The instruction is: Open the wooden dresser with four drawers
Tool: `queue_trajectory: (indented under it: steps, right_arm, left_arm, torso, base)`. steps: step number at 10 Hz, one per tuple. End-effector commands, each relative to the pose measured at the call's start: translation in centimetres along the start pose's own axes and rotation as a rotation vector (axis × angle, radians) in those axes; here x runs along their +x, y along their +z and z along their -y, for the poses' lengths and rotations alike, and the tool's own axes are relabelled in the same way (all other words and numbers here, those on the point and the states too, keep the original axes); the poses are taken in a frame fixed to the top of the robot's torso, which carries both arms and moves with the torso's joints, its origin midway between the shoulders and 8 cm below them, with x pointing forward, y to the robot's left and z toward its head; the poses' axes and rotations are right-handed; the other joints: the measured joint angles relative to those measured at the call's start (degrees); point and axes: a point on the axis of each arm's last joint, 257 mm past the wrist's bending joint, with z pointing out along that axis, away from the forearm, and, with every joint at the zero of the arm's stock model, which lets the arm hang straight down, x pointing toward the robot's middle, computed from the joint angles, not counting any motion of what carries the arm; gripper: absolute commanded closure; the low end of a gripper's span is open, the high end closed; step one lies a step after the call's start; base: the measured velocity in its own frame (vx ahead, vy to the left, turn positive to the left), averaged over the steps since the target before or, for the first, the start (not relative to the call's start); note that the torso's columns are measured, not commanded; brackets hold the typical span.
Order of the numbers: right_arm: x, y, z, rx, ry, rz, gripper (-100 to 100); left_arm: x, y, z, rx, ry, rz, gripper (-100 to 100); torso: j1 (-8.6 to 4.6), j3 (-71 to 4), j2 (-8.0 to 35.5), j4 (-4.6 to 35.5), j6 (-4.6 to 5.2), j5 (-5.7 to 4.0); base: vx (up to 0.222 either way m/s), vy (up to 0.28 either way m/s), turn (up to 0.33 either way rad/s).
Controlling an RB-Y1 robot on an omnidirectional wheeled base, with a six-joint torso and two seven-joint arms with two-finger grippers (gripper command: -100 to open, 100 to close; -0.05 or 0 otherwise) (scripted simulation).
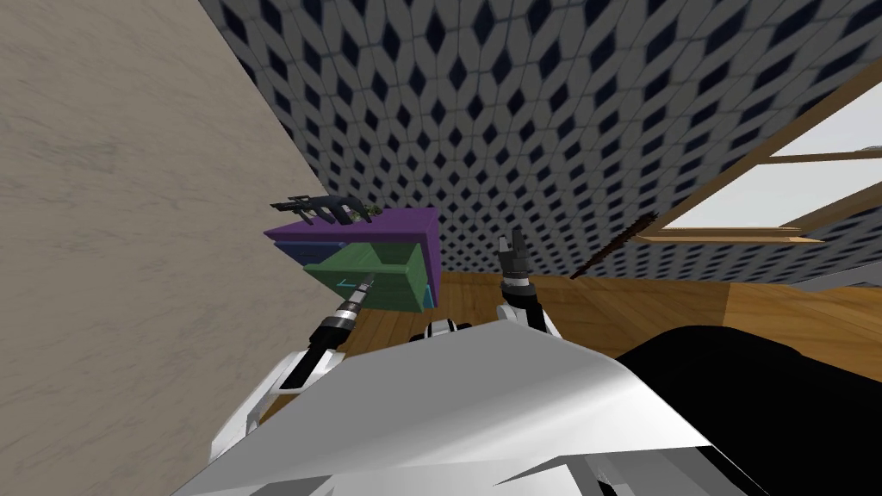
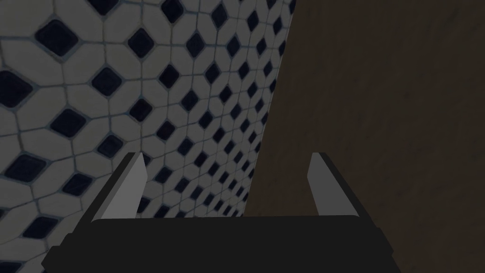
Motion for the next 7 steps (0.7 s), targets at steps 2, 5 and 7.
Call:
queue_trajectory:
  steps: [2, 5, 7]
  right_arm:
    - [0.0, 0.0, 0.0, 0.0, 0.0, 0.0, 0]
    - [0.0, 0.0, 0.0, 0.0, 0.0, 0.0, 0]
    - [0.0, 0.0, 0.0, 0.0, 0.0, 0.0, 0]
  left_arm:
    - [0.1, -0.19, 0.26, -0.007, -0.005, -0.01, 0]
    - [0.38, -0.33, -0.19, -0.018, -0.01, -0.015, 0]
    - [0.47, -0.38, -0.35, -0.021, -0.012, -0.016, 0]
  torso:
    - [-0.08, 0.06, 0.08, -0.01, 0.01, -0.01]
    - [-0.08, -0.11, -0.25, -0.26, 0.12, 0.11]
    - [-0.04, -0.16, -0.35, -0.33, 0.14, 0.15]
  base:
    - [0.013, 0.0, -0.008]
    - [0.0, 0.0, 0.0]
    - [0.0, 0.0, 0.0]
